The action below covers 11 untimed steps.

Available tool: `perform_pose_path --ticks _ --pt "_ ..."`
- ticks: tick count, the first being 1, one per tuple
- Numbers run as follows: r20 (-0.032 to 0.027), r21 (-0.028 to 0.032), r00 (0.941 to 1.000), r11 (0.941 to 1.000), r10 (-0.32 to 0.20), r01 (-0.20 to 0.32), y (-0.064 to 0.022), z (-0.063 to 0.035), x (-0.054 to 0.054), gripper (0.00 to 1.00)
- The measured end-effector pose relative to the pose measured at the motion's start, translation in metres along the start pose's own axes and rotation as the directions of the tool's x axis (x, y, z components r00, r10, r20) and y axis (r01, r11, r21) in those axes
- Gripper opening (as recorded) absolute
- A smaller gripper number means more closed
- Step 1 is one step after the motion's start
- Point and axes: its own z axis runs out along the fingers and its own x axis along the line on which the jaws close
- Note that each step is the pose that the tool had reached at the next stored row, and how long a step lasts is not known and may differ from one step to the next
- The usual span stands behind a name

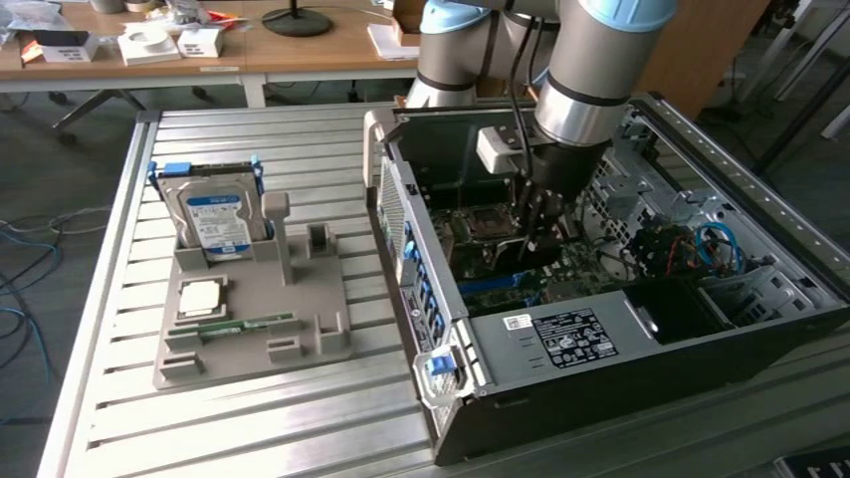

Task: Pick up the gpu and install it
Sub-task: 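Insert the gpu into the slot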

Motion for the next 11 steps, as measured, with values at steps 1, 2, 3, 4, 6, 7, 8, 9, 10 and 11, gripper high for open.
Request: perform_pose_path --ticks 1,2,3,4,6,7,8,9,10,11 --pt "0.0001 0.0000 1.0000 1.0000 0.000 0.000 0.0011 0.0002 0.0000 0.26" --pt "0.0002 0.0000 1.0000 1.0000 0.000 0.000 0.0018 0.0004 -0.0001 0.26" --pt "0.0001 0.0000 1.0000 1.0000 0.000 0.000 0.0022 0.0005 -0.0001 0.26" --pt "0.0001 -0.0001 1.0000 1.0000 0.000 0.000 0.0022 0.0005 -0.0001 0.26" --pt "0.0001 0.0000 1.0000 1.0000 0.000 0.000 0.0026 0.0006 -0.0001 0.26" --pt "0.0001 0.0000 1.0000 1.0000 0.000 0.000 0.0028 0.0006 -0.0001 0.26" --pt "0.0003 0.0001 1.0000 1.0000 0.000 0.000 0.0035 0.0008 -0.0001 0.26" --pt "0.0002 0.0000 1.0000 1.0000 0.000 0.000 0.0044 0.0008 -0.0002 0.26" --pt "0.0003 0.0001 1.0000 1.0000 0.001 -0.001 0.0051 0.0009 -0.0002 0.26" --pt "0.0003 0.0001 1.0000 1.0000 0.001 -0.001 0.0056 0.0010 -0.0002 0.26"
